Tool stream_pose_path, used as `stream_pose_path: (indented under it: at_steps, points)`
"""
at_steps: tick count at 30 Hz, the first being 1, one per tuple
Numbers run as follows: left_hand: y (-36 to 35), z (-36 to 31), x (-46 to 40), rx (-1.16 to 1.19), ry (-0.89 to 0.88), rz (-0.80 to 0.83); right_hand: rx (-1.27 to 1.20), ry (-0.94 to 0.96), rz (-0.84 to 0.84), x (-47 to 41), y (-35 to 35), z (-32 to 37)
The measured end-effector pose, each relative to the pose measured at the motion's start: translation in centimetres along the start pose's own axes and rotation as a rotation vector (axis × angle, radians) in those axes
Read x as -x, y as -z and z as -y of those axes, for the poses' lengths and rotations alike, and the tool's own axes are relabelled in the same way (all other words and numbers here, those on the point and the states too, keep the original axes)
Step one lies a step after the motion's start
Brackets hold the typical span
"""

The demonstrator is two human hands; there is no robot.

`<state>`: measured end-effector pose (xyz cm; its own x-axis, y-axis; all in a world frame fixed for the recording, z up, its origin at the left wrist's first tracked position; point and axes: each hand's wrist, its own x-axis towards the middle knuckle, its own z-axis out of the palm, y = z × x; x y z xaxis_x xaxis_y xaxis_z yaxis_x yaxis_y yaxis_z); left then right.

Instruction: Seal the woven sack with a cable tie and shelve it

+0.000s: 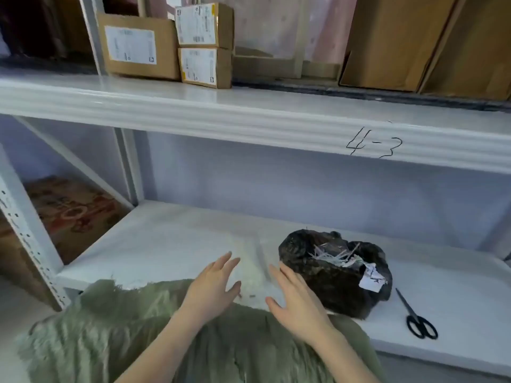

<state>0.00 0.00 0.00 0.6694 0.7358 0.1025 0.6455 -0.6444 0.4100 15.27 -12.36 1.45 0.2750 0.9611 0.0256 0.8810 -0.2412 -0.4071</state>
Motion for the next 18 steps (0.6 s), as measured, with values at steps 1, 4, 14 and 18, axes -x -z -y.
stream_pose_path:
  at_steps: [1, 4, 14, 18]
  points:
    - [-0.8, 0.1, -0.8, -0.012, 0.004, 0.030, -0.016, -0.001, 0.002, -0.8, -0.6, -0.3]
    - [-4.1, 0.5, -2.6, -0.033, 0.025, 0.083, -0.041, -0.044, 0.030, -2.7, -3.1, -1.8]
    - [-12.4, 2.9, -4.4, -0.155, 0.058, 0.189, -0.079, -0.033, 0.172, -5.2, -8.8, -5.5]
    - [-13.2, 3.0, -4.3, -0.132, 0.075, 0.129, -0.056, -0.014, 0.190, -5.0, -9.3, -5.3]
